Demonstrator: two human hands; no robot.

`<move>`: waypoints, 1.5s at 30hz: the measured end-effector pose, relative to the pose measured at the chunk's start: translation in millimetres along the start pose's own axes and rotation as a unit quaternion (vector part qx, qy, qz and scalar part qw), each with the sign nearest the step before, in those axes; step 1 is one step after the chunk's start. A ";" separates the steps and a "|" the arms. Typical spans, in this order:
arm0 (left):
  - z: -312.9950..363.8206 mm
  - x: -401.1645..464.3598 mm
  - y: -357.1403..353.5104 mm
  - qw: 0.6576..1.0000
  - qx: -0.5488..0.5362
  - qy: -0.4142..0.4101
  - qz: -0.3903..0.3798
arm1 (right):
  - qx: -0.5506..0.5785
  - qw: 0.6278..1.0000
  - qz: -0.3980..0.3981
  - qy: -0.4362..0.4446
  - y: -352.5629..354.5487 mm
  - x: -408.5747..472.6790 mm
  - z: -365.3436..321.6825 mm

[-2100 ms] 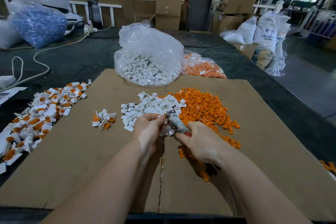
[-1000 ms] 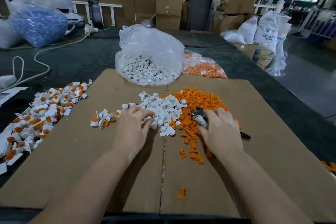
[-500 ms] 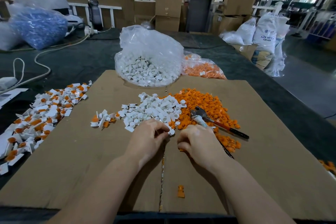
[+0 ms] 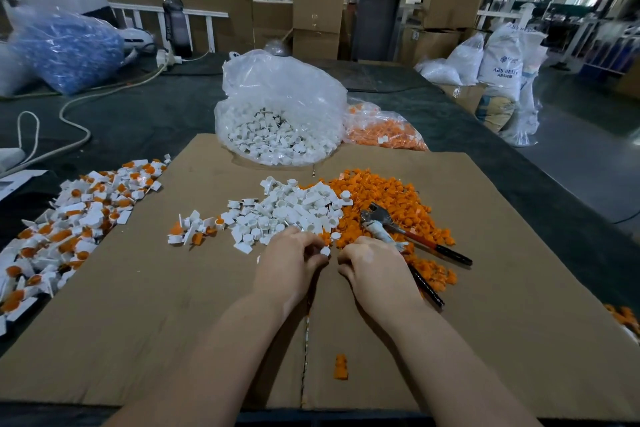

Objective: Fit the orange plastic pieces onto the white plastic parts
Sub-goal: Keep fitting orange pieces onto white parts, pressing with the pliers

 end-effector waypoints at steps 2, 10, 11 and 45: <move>1.9 0.0 -2.7 1.000 -0.009 -0.003 0.004 | -0.004 1.000 0.009 -0.002 -0.3 0.8 0.6; 2.6 -4.5 -4.2 0.998 -0.047 -0.020 0.042 | 0.041 0.995 0.094 -0.015 0.5 1.4 -3.0; 2.6 -4.3 -4.3 0.998 -0.048 -0.022 0.039 | 0.053 0.993 0.105 -0.017 1.1 1.1 -3.8; 0.9 -10.1 2.4 0.993 -0.104 -0.019 0.045 | 0.134 0.946 0.291 -0.054 13.9 -8.8 0.2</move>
Point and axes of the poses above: each hand's wrist, its own x-axis towards the middle knuckle, its own y-axis out of the back of the hand, z = x × y, the point moved 5 cm from there along x, towards the middle knuckle, and after that the axes turned 15 degrees about y, right-handed, at the moved point
